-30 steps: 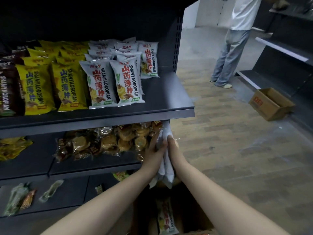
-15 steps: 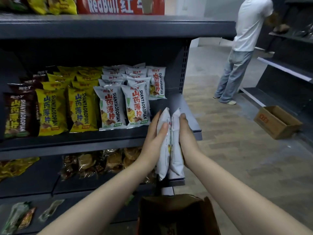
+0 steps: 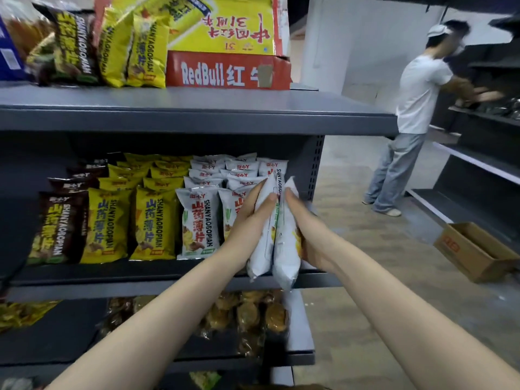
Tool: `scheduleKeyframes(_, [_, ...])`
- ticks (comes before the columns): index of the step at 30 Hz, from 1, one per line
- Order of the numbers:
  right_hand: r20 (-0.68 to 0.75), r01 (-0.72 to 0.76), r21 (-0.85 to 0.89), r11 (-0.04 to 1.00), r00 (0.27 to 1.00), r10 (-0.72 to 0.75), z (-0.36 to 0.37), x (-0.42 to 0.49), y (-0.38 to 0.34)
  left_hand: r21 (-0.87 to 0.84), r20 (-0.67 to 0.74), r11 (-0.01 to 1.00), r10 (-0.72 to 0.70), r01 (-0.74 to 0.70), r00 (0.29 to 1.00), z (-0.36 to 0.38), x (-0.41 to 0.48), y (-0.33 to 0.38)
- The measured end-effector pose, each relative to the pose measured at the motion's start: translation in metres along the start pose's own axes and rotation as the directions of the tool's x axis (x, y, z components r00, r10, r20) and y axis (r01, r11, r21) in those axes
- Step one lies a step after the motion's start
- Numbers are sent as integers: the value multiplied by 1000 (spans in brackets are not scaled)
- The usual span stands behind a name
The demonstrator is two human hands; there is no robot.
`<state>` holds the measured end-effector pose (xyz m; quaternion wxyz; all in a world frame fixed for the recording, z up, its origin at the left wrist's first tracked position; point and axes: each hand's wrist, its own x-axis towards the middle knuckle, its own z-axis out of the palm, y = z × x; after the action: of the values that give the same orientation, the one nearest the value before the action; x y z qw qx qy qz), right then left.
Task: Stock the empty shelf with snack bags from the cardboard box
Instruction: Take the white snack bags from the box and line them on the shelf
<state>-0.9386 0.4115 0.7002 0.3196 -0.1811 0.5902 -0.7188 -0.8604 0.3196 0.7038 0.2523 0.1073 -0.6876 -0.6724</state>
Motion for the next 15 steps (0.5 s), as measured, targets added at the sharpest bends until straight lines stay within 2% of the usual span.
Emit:
scheduleKeyframes(4, [-92,43,-43,998,995,-47,-7,19,13,61,-4,998,-29,29,1000,-7,6,-2])
scheduleKeyframes(8, [-243,-25,-79,997,970,5,-17,54,19,62,-99,998,-13,19,995,-18,11,-1])
scheduleKeyframes(11, [-417,102,-278,955,883,-216,-24,80,16,85,-143,996,38,-26,989,-28,17,0])
scheduleKeyframes(13, [-428,171,-471,865,814,-394,-27,95,12,112,-161,991,90,-73,983,-34,22,2])
scheduleKeyframes(15, [-435,156,-581,799,770,-467,-27,110,9,155,-211,980,157,-125,965,-39,28,2])
